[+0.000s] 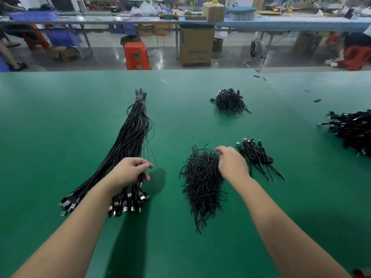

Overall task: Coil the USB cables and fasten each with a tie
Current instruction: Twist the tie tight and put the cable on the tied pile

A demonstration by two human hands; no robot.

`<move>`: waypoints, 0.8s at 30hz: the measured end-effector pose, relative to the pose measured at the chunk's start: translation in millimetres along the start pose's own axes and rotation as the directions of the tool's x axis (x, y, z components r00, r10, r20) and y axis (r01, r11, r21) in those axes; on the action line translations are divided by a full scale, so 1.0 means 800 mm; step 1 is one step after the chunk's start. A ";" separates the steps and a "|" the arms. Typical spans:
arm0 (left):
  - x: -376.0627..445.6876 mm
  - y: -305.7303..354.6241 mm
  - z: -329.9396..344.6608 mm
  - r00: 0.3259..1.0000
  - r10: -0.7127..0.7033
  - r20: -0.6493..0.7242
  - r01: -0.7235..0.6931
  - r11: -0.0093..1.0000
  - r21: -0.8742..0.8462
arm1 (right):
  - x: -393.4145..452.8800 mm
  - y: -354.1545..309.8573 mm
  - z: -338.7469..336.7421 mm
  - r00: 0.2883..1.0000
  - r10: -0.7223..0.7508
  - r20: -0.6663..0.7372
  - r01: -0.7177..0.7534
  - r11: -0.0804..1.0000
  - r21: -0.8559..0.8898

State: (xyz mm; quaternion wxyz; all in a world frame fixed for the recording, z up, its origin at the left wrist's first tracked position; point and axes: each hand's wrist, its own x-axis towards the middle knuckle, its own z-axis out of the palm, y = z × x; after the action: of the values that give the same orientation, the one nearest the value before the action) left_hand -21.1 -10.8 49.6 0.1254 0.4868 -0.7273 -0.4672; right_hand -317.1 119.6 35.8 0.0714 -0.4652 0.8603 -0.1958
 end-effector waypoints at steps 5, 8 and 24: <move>-0.008 0.003 0.012 0.999 0.043 0.027 -0.045 0.994 0.101 | -0.038 -0.070 0.010 0.906 -0.406 0.117 0.399 0.913 0.079; -0.015 0.001 0.020 0.986 0.166 -0.004 -0.152 0.909 0.388 | -0.040 -0.082 0.011 0.886 -0.460 0.046 0.463 0.884 -0.072; -0.062 0.051 0.032 0.691 0.674 -0.262 -0.534 0.720 0.444 | -0.063 -0.128 0.014 0.833 -0.532 0.150 0.395 0.763 0.513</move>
State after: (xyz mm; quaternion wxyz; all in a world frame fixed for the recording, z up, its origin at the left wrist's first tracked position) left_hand -36.5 48.2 82.1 0.3379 0.3151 -0.8729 -0.1567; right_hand -206.7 108.4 64.2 0.2522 -0.6577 0.6250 -0.3364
